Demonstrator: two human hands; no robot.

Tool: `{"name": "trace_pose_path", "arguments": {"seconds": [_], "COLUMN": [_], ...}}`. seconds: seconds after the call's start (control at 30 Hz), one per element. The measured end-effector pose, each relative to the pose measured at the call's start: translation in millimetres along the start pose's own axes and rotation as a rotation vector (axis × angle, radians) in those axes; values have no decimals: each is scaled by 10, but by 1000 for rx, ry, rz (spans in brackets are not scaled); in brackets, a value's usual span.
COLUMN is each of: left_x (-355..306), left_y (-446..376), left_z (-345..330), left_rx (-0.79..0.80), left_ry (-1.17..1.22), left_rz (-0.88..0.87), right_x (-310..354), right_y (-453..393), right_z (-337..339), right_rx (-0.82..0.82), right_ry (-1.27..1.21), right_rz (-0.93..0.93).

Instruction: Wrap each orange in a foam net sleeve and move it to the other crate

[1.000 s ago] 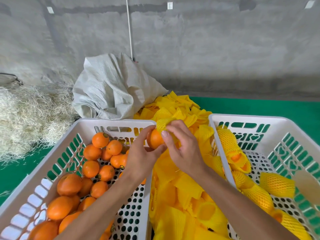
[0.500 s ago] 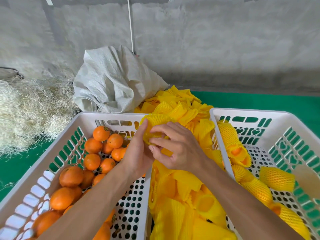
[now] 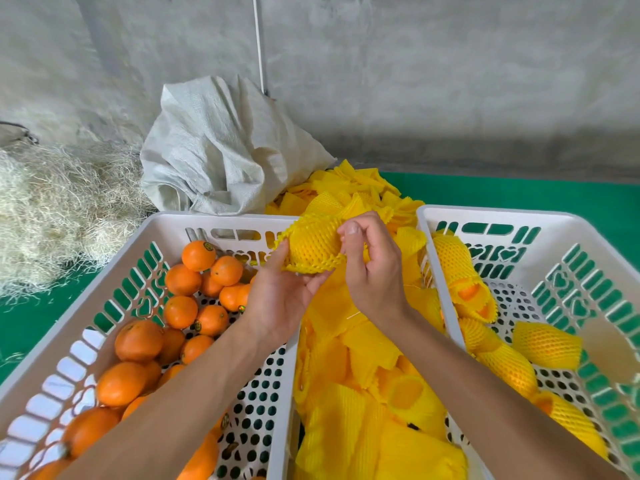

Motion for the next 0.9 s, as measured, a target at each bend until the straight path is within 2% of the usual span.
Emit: {"name": "trace_pose_path", "arguments": {"seconds": [0.2,0.37,0.47,0.67,0.8,0.9], "left_x": [16,50,33,31,20,36], "left_y": [-5,-7,-5,-9,1,24], "left_z": [18,7,-7,5,-13,-19], "left_rx": [59,98,76,32,91,100], "left_ry": [8,-25,54,-47,-198,-223], "left_rz": [68,138,152,26,-94,-198], "right_x": [-72,-133,-219,-282,-296,-296], "right_y": [47,85,79,70,36,-3], "right_z": [-60,-133,-134,-202,-134,-97], "right_rx": [25,147,202,338,236,151], "right_ry": [-220,-112,-167,-115,-162,-230], "right_rz": [-259,-228,-341,-368,-357,-423]}}
Point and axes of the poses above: each hand's wrist, its own y-axis away from the middle knuckle, its own z-axis out of the back of the hand, x = y × z, the point moved 4 cm from there along -y, towards the middle knuckle, and after that the axes turned 14 degrees about y, right-handed, at the moved point
